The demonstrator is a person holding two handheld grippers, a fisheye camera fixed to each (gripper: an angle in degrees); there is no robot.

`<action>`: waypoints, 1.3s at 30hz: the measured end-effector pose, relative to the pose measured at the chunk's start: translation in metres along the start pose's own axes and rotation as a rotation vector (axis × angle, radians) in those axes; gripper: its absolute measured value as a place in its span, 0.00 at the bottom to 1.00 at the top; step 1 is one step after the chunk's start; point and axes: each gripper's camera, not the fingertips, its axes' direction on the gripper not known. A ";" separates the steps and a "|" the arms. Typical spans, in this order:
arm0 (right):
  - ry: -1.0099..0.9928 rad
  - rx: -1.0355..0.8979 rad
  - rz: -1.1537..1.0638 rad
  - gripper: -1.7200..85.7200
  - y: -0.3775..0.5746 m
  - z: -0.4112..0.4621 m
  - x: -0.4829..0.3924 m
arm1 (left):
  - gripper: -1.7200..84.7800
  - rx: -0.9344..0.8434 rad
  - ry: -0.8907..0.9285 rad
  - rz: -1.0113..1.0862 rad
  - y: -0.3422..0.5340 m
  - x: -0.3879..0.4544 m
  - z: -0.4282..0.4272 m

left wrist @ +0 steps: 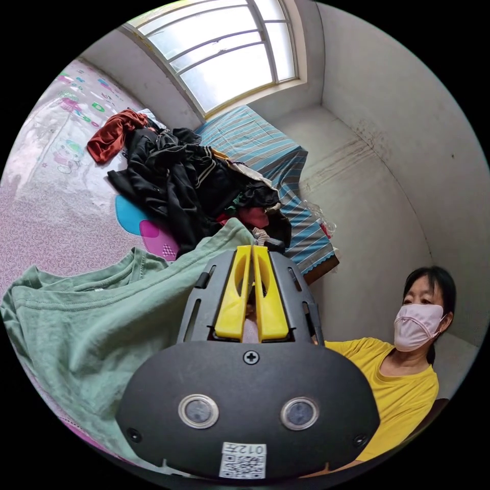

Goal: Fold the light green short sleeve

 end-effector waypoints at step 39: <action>-0.383 0.051 0.392 0.13 0.094 -0.095 0.067 | 0.04 -0.028 -0.497 -0.063 0.069 0.064 -0.093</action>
